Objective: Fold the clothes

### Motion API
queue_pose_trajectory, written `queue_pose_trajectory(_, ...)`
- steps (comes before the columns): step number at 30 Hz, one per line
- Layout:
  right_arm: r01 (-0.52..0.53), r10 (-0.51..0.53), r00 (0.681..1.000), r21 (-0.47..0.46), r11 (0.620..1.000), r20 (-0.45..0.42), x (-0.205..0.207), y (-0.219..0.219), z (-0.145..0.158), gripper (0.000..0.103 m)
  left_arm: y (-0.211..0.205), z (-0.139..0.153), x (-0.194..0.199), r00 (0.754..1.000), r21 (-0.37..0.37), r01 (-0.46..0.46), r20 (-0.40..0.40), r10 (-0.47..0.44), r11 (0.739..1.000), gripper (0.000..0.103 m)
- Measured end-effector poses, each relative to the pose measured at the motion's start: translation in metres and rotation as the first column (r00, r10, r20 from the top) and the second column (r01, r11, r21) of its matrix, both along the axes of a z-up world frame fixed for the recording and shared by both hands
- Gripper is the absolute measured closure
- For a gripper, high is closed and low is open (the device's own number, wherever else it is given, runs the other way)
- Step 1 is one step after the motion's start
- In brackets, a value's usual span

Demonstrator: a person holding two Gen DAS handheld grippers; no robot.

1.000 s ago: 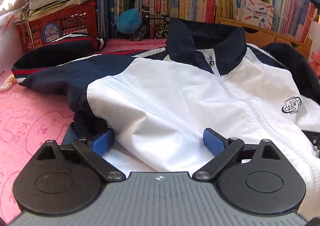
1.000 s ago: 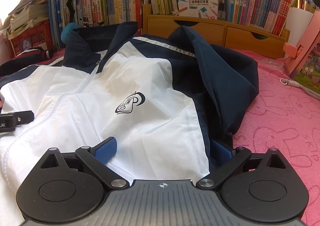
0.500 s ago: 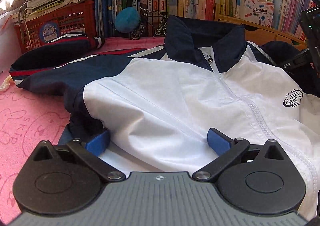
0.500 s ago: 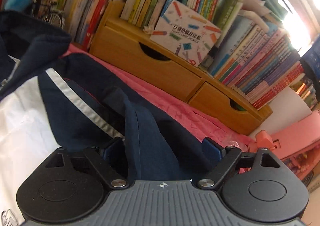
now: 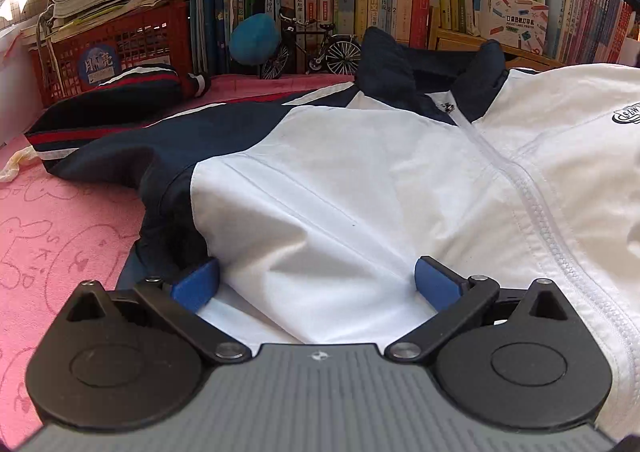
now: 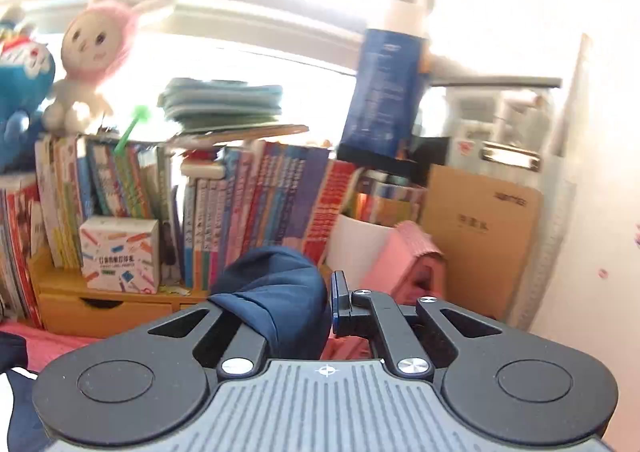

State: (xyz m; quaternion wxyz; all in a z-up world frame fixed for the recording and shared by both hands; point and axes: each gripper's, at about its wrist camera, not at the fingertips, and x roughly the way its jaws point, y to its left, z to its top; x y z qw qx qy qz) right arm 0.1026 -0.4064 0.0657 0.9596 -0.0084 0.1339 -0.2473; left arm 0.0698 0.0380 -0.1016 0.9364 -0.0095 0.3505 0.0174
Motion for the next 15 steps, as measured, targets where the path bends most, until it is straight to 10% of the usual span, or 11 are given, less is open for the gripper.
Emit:
queue_pose_trajectory(5,0.11,-0.07,0.986,0.275,0.955,-0.152,-0.063,-0.068,-0.047,0.08,0.0,0.0,0.0,1.0,0.001,0.001,0.0,-0.001,1.0,0.0)
queue_pose_trajectory(9,0.111,-0.029,0.948,0.245,0.963,-0.316,-0.091,-0.06,-0.098,0.064,0.001,0.0,-0.001,1.0,0.0,0.001,0.0,-0.001,1.0,0.0)
queue_pose_trajectory(15,0.002,0.057,0.952,0.194,0.981,-0.301,-0.133,-0.015,-0.09,0.044,0.005,0.004,-0.008,0.999,-0.021,0.054,0.001,-0.054,0.998,0.002)
